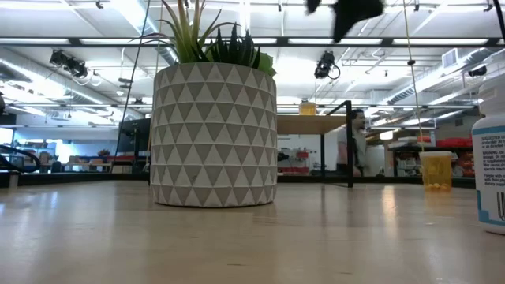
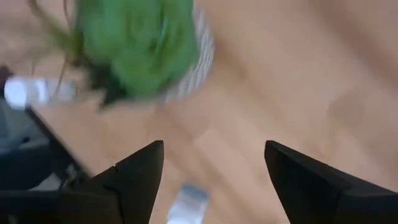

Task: Pick and place medicine bottles onto shelf by color
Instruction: Put the middle white pill bottle on the shelf

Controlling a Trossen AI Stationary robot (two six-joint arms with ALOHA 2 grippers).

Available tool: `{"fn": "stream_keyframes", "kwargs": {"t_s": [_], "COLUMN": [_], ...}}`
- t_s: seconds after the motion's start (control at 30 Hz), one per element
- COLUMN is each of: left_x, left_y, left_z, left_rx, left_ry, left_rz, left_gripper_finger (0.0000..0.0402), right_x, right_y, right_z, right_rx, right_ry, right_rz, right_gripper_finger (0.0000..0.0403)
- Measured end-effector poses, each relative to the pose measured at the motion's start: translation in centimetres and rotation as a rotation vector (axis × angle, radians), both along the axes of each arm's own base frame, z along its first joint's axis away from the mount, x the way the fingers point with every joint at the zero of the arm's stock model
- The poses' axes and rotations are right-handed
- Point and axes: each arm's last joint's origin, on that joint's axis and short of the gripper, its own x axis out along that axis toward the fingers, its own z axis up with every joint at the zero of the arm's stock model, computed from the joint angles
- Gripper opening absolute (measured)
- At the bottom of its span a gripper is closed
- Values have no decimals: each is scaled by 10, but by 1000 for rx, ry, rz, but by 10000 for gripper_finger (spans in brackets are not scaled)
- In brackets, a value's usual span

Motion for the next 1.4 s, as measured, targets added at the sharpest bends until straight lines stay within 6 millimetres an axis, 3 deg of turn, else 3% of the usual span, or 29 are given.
{"fn": "stream_keyframes", "kwargs": {"t_s": [0.27,0.5,0.83,1.0,1.4], "left_x": [-5,-4,-4,-4,-4], "left_y": [-1,-1,-2,-2,-2], "left_z": [-1,-1,-1,-1,-1], "left_rx": [8,6,-16,-35,-17], "left_ry": [18,16,13,8,13], "left_rz": [-2,-1,-43,-37,-42], "left_gripper_finger": [183,183,188,183,187], "right_x": [-27,-56,-62,-54,-51], "right_y": [82,126,128,125,114], "right_z": [-8,-50,-90,-109,-122], "right_rx": [115,154,213,305,321], "right_ry": [27,145,238,225,250], "right_rz": [-175,-459,-660,-677,-736], "right_gripper_finger": [326,337,337,337,337]}}
